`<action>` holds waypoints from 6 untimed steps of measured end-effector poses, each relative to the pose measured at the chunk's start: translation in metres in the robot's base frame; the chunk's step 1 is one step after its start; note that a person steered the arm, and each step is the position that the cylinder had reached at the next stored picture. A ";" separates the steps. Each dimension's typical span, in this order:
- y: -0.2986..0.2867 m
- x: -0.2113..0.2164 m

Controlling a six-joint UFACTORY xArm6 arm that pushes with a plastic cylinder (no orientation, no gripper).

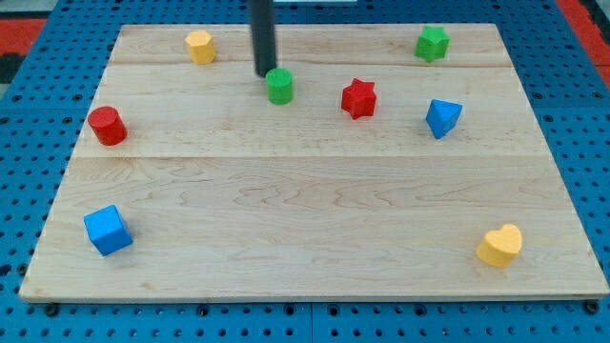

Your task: Move the yellow heart parallel to the yellow hexagon

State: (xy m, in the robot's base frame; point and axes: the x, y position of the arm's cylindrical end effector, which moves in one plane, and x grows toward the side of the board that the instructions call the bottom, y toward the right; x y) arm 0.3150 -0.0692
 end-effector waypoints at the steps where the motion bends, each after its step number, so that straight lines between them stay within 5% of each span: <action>1: -0.005 -0.046; 3: -0.124 -0.087; 4: -0.080 -0.070; 6: 0.138 -0.015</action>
State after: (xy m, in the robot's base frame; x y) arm 0.2995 0.0686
